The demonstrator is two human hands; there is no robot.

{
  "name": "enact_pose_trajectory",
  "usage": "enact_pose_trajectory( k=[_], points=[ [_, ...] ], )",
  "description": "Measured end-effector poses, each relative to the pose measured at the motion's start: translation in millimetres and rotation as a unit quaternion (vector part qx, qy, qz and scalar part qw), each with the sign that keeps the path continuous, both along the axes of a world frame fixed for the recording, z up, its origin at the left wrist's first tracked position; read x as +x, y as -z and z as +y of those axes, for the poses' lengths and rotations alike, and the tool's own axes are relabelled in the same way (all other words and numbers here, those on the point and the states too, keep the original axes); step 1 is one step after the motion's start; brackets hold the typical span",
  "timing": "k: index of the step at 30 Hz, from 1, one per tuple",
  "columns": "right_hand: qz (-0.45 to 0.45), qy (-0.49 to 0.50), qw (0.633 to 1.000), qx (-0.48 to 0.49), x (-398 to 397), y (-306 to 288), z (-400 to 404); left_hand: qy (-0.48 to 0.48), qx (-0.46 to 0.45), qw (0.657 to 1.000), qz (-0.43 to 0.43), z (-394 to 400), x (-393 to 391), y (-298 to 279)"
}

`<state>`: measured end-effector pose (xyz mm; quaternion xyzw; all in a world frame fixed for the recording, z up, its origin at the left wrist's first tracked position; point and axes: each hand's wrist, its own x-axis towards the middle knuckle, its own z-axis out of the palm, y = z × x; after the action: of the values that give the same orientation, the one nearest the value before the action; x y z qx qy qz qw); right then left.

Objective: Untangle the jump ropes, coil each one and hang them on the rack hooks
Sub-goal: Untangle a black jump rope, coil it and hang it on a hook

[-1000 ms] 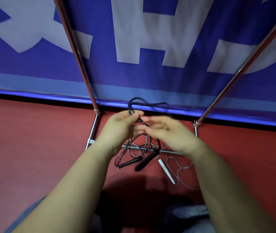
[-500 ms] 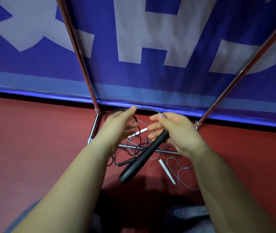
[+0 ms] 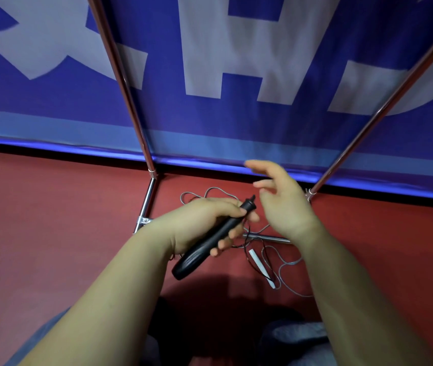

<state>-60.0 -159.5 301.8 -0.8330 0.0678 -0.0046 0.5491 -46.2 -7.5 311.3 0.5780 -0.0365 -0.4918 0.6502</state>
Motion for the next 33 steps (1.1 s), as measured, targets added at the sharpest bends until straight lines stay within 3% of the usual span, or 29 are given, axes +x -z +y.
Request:
enact_pose_trajectory(
  k=[3,5,9,11,13,16,19,22,24,27,30,32,33],
  points=[
    [0.039,-0.132,0.990,-0.033,-2.7,-0.4,5.6,-0.047,-0.049,0.998,0.009,0.0,2.5,-3.7],
    [0.094,-0.160,0.981,-0.054,-2.4,3.5,6.8,-0.138,-0.073,0.988,-0.021,0.6,6.1,-8.4],
    [0.180,-0.123,0.966,-0.139,-3.5,7.7,0.5,-0.409,-0.115,0.905,-0.035,13.7,19.4,-9.5],
    [0.162,-0.079,0.966,-0.186,-3.9,8.2,-2.8,-0.452,-0.078,0.883,-0.097,18.2,20.9,-5.9],
    [0.163,-0.052,0.968,-0.182,-2.7,5.0,-3.6,-0.427,-0.017,0.888,-0.170,17.7,17.9,-2.3],
    [0.188,-0.023,0.980,0.065,0.2,-6.5,3.3,-0.306,0.088,0.922,-0.222,12.9,9.9,2.2],
    [0.163,0.019,0.925,0.343,2.0,-19.9,6.5,-0.163,0.129,0.958,-0.200,7.3,2.0,5.5],
    [0.097,0.104,0.872,0.468,4.5,-21.8,-2.9,-0.093,0.112,0.979,-0.140,6.7,-0.5,3.3],
    [0.043,0.159,0.872,0.461,5.8,-18.6,-9.6,-0.084,0.164,0.966,-0.181,7.2,0.4,4.0],
    [-0.009,0.183,0.898,0.400,5.4,-14.5,-10.3,-0.137,0.284,0.905,-0.286,9.9,4.1,12.7],
    [-0.052,0.208,0.900,0.379,7.9,-14.3,-14.7,-0.175,0.351,0.871,-0.295,14.3,8.8,18.1],
    [-0.069,0.233,0.894,0.376,10.6,-14.0,-21.0,-0.177,0.361,0.865,-0.299,15.6,9.0,17.6],
    [-0.057,0.235,0.896,0.372,11.2,-12.7,-22.3,-0.195,0.330,0.879,-0.285,15.1,8.0,15.9]
  ],
)
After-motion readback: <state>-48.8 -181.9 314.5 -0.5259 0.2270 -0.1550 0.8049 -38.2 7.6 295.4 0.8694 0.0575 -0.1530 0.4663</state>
